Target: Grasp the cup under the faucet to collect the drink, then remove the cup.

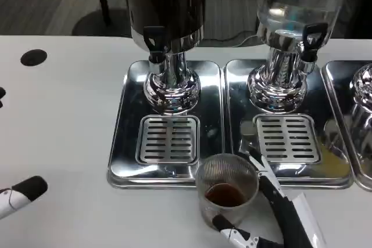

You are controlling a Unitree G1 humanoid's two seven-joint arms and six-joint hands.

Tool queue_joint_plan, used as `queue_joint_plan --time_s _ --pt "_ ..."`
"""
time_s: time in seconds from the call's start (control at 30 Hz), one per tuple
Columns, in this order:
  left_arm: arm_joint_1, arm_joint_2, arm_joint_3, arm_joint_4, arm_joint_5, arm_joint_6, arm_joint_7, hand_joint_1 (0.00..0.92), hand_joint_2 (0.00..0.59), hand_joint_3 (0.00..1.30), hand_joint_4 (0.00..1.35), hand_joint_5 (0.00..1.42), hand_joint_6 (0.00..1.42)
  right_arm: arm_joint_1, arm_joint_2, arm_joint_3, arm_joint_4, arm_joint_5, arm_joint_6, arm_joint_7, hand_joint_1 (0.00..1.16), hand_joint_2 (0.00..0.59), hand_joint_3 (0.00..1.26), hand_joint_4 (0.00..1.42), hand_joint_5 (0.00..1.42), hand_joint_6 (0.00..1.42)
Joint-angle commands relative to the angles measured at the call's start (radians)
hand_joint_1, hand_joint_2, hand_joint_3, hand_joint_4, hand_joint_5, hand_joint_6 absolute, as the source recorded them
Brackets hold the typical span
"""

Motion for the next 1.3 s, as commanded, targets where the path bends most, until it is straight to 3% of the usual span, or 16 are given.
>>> queue_joint_plan --time_s 0.03,0.6,0.9,1.3 --pt "-0.014 0.005 -0.013 0.01 0.009 0.011 -0.008 0.0 0.031 0.0 0.0 0.0 0.0 0.0 -0.002 -0.011 -0.012 0.024 -0.001 0.012 0.78 0.219 0.08 0.0 0.06 0.11" --pt "-0.036 0.008 -0.027 0.024 0.015 0.017 -0.008 0.0 0.031 0.0 0.0 0.0 0.0 0.018 -0.014 -0.023 -0.066 0.029 0.022 0.061 0.78 0.203 0.0 0.0 0.0 0.07" --pt "-0.048 0.007 -0.044 0.029 0.019 0.024 -0.003 0.0 0.031 0.0 0.0 0.0 0.0 0.065 -0.035 -0.021 -0.173 0.083 0.07 0.153 0.75 0.195 0.0 0.0 0.0 0.05" --pt "-0.057 0.003 -0.058 0.062 0.023 0.012 0.007 0.0 0.031 0.0 0.0 0.0 0.0 0.132 -0.092 -0.107 -0.395 0.188 0.162 0.249 0.72 0.203 0.0 0.0 0.0 0.05"
